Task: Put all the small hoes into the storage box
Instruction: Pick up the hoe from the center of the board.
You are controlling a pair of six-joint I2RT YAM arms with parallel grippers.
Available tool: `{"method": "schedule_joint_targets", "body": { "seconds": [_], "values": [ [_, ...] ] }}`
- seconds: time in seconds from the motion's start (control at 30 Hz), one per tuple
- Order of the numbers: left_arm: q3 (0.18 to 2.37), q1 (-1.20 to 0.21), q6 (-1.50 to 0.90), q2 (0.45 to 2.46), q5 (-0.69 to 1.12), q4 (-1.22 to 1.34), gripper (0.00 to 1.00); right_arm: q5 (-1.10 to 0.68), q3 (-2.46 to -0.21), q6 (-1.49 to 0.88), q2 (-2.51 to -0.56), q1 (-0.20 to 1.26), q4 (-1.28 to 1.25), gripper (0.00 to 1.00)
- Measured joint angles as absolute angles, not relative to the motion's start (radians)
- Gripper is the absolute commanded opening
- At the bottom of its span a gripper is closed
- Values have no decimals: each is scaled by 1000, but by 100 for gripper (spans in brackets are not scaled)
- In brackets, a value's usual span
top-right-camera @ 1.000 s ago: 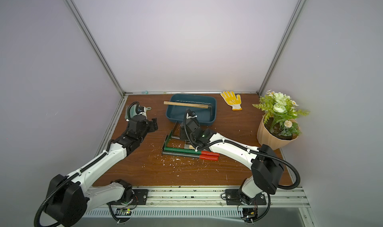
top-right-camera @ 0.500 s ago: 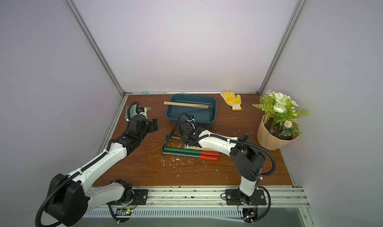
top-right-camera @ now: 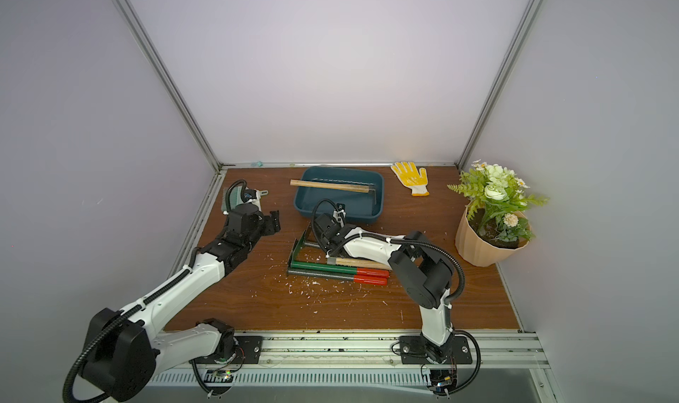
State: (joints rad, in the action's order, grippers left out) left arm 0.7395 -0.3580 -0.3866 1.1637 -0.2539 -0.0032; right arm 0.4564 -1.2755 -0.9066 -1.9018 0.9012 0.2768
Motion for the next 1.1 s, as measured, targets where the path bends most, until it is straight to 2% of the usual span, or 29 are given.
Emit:
{"method": "schedule_joint_targets", "body": {
  "seconds": [0.2, 0.43, 0.67, 0.9, 1.1],
  "values": [
    [739, -358, -387, 1164, -246, -3, 79, 473, -1275, -918, -1898, 901, 283, 0],
    [739, -358, -386, 1164, -237, -4, 78, 462, -1271, -925, -1836, 901, 316, 0],
    [739, -357, -379, 1161, -196, 3, 78, 446, -1270, -922, -1646, 897, 357, 0],
    [732, -357, -343, 1145, -15, 79, 77, 383, -1271, -900, -1478, 825, 292, 0],
    [699, -387, -304, 1117, 142, 169, 77, 399, -1310, -906, -1475, 776, 279, 0]
  ]
}}
